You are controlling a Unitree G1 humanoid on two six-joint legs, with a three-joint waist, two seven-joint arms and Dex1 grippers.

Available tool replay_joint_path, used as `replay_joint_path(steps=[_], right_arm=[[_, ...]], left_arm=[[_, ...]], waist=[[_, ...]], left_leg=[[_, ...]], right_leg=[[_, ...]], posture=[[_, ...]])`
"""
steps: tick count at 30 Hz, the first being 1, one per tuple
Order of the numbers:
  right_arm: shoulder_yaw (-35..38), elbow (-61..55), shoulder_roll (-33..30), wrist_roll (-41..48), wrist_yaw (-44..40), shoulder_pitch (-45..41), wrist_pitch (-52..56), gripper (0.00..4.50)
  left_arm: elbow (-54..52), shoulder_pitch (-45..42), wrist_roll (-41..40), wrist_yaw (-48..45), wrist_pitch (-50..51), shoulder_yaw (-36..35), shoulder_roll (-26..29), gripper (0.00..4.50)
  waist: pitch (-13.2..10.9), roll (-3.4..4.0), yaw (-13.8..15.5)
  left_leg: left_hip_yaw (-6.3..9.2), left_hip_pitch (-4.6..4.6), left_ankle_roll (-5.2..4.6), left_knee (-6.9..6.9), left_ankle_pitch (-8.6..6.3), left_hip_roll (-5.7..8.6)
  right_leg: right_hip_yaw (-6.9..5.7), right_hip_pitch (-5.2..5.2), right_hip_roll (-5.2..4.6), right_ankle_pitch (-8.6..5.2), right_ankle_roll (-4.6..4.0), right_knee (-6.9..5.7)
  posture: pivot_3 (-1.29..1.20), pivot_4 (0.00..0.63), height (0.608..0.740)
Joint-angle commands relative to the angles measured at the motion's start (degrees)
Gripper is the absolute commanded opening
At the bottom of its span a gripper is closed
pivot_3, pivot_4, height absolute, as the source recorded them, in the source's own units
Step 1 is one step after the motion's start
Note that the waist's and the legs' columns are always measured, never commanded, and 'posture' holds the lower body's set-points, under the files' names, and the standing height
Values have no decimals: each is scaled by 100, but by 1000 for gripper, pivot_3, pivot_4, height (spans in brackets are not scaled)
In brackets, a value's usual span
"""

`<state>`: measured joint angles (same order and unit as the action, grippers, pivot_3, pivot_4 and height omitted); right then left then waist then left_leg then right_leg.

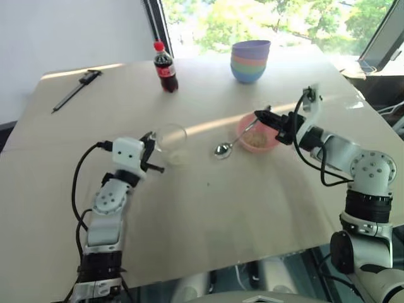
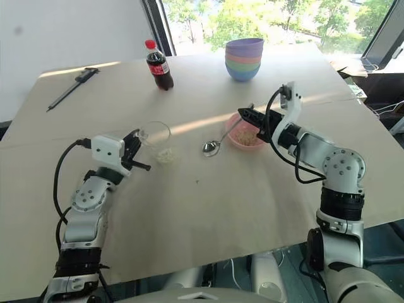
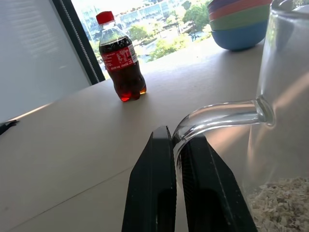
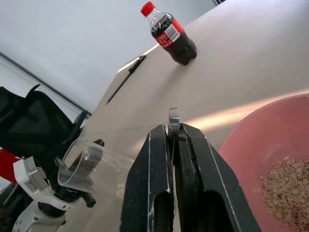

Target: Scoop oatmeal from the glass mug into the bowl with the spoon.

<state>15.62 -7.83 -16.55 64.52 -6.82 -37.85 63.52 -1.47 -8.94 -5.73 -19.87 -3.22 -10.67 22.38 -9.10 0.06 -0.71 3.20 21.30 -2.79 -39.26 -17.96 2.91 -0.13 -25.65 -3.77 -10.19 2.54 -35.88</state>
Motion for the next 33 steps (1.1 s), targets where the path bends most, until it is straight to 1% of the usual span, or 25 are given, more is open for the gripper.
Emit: replay_joint_path(steps=[1, 6, 9, 12, 17, 21, 24, 29, 30, 33], right_arm=[[105, -104, -57, 95, 42, -678, -192, 0], [100, 2, -3, 110, 106, -1433, -327, 0], [-64, -6, 85, 74, -23, -1797, -395, 0], [-498, -125, -19, -246, -432, -1781, -418, 0], [-969, -104, -163, -726, -854, -1786, -524, 0], [-1628, -191, -481, -1569, -1288, -1651, -837, 0], [-1910, -227, -442, -1825, -1441, -1598, -872, 0], [-2605, -130, -409, -2687, -1673, -1624, -1179, 0], [-2693, -141, -441, -2825, -1761, -1617, -1247, 0], [-2647, -189, -394, -2824, -1871, -1540, -1050, 0]], left_arm=[[32, -149, 52, -127, 153, 142, 118, 72], [17, -585, 74, -325, 599, 472, 153, 72], [103, -995, 99, -460, 783, 655, 189, 72], [188, -1313, 46, -534, 933, 735, 191, 72], [230, -1707, -13, -656, 1042, 840, 178, 72], [216, -1871, -5, -690, 1126, 868, 169, 72], [110, -1939, -105, -732, 1257, 857, 112, 72], [47, -2003, -50, -843, 1332, 983, 87, 72], [35, -2005, -46, -836, 1344, 988, 78, 72], [-6, -2007, -11, -812, 1221, 992, 87, 72]], waist=[[-1, 1, -13], [1, -3, 22], [0, -2, 23], [1, -2, -2], [0, -2, -9], [0, -2, -8], [0, -2, -11], [0, -3, -16], [0, -3, -15], [0, -3, -3]], left_leg=[[-2, 0, 0, -1, 0, 0], [7, 1, 3, 0, 2, 0], [11, 24, 3, -12, 2, 9], [16, 40, 4, -17, 2, 11], [13, 60, 7, -16, 5, 8], [13, 62, 9, -17, 6, 8], [14, 61, 10, -17, 6, 8], [14, 61, 16, -17, 10, 6], [15, 61, 17, -17, 10, 6], [16, 62, 18, -18, 11, 8]], right_leg=[[2, 0, 1, 0, 0, -1], [-6, 0, 15, 0, -1, 1], [-11, -9, 9, 1, 0, 5], [-15, -24, 10, 1, 1, 5], [-13, -50, 8, 1, 0, 5], [-13, -51, 8, 1, 0, 5], [-13, -51, 8, 1, 0, 4], [-12, -54, 6, 1, 0, 2], [-12, -54, 7, 1, 0, 2], [-14, -54, 9, 1, 0, 2]], posture=[[0, 150, 740], [0, 150, 740], [0, 150, 740], [0, 150, 740], [0, 150, 740], [0, 150, 740], [0, 150, 740], [0, 150, 740], [0, 150, 740], [0, 150, 740]])
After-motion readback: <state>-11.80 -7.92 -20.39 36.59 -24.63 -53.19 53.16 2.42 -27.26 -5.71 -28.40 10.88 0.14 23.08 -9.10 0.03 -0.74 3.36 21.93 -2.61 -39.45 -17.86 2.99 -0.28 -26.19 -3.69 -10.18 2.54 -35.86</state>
